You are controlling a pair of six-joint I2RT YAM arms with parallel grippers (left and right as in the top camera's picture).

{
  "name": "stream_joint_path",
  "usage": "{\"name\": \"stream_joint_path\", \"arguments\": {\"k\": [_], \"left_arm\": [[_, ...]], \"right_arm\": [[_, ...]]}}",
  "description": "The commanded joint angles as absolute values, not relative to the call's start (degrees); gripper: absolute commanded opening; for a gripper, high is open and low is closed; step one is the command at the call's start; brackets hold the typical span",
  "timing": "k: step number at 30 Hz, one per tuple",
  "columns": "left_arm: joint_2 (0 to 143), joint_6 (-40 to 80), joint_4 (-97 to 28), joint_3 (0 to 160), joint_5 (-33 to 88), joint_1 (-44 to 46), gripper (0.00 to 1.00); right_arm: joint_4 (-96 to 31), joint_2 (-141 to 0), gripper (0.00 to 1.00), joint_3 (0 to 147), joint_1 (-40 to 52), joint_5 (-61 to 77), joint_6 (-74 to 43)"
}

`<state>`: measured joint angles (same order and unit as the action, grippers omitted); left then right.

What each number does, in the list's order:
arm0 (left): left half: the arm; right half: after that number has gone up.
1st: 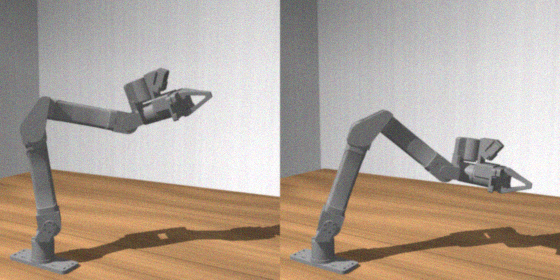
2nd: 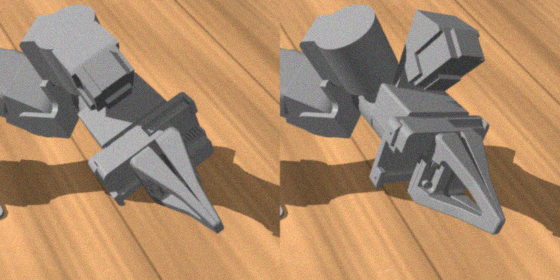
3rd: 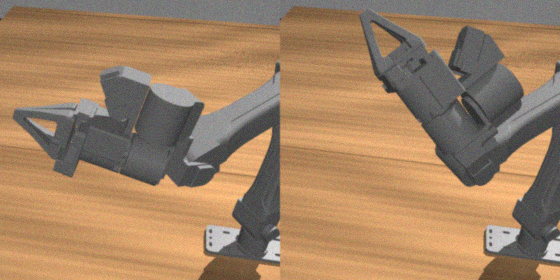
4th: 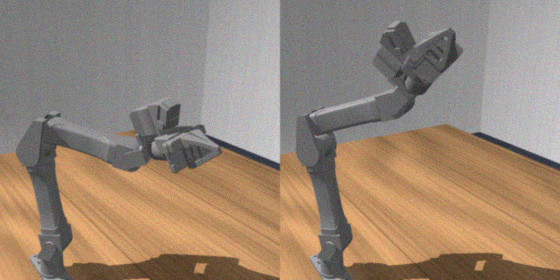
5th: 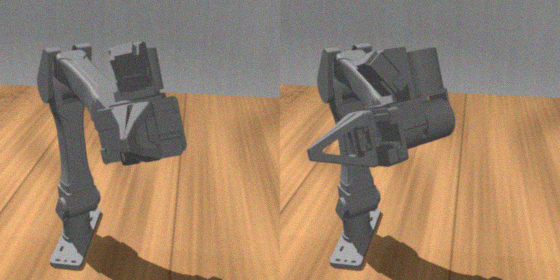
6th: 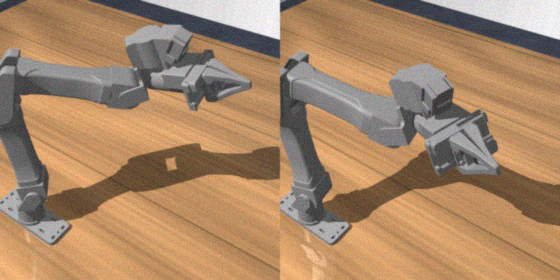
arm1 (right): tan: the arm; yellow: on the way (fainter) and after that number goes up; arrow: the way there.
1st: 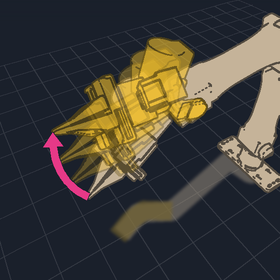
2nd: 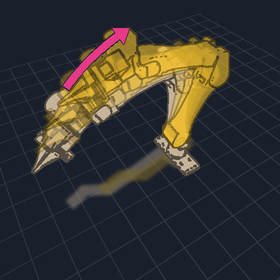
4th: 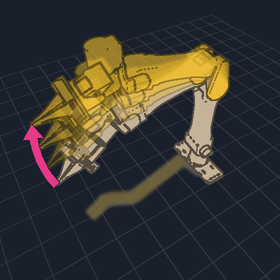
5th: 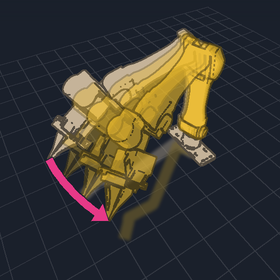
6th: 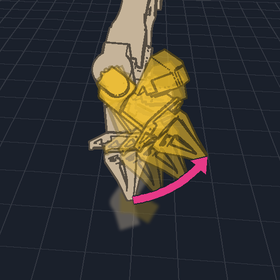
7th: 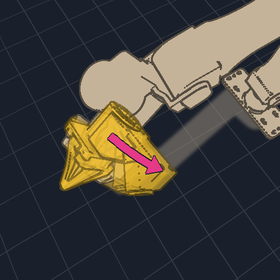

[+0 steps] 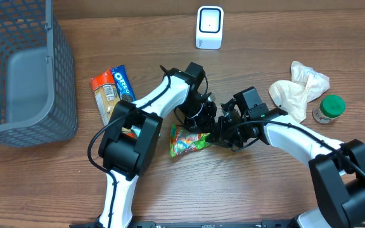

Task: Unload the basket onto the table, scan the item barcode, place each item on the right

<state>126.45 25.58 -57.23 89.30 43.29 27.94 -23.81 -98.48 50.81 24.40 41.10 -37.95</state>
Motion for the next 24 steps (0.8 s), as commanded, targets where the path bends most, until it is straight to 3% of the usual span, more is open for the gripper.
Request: {"name": "stream_joint_path", "arguments": {"k": [1,7,13,21,24], "left_arm": [[126.76,26.15,-58.39,89.25,60.60,30.20,0.04],[126.76,25.54,-58.19,89.25,67.35,30.00,0.04],[126.76,24.84,-58.70,89.86,53.25,25.23,0.04],[126.76,24.21,-66.37,96.99,32.01,15.49,0.04],[126.76,24.29,-70.32,102.00,24.12,13.10,0.04]], "right_arm": [[-21.56,-95.70,0.04,54.26,24.10,38.65,-39.24],[-23.11,-95.46,0.04,54.26,24.10,36.01,-39.22],[-26.35,-95.02,0.07,54.30,23.99,36.07,-39.22],[-30.85,-94.06,0.38,54.35,23.99,36.10,-41.01],[-30.81,-94.08,0.57,54.35,23.99,36.05,-43.29]]}}
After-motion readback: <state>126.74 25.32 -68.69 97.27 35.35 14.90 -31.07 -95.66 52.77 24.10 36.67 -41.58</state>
